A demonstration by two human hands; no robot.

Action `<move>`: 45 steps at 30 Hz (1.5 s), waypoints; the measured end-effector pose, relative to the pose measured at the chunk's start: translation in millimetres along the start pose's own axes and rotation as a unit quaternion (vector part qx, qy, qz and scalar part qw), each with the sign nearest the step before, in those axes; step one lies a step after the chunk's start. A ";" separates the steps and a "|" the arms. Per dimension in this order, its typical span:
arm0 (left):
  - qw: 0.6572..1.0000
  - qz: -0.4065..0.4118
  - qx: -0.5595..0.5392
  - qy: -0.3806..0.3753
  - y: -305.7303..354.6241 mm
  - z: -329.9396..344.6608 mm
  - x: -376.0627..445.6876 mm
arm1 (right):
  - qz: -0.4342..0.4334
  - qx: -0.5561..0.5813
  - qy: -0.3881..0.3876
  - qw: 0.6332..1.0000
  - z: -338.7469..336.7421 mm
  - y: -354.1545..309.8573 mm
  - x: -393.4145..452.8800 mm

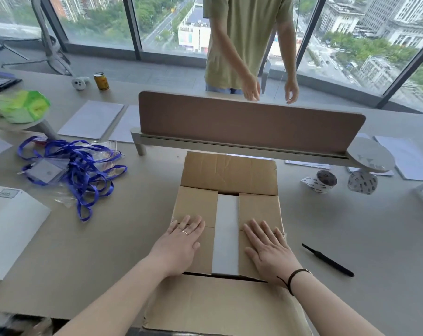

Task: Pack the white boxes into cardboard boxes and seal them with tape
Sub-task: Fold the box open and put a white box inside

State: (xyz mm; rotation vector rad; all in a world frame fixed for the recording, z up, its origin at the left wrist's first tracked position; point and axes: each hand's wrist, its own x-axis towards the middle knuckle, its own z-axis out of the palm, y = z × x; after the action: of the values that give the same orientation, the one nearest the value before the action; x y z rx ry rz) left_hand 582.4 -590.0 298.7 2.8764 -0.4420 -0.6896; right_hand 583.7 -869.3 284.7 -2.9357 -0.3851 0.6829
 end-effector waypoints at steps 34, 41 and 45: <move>0.749 -0.148 -0.640 0.080 -38.1 0.7 -51.2 | 0.235 0.583 0.114 0.769 22.1 39.2 -54.2; 0.768 -0.195 -0.592 0.151 -36.1 20.5 -32.7 | 0.244 0.607 0.111 0.748 20.9 36.1 -53.6; 0.769 -0.194 -0.588 0.159 -37.0 18.1 -19.3 | 0.241 0.610 0.077 0.751 9.2 41.2 -47.2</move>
State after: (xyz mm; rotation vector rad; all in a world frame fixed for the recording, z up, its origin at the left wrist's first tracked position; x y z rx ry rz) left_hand 566.8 -550.4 282.9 1.7586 0.5099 -0.2923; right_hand 547.8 -921.2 289.9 -1.7301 0.6504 0.4292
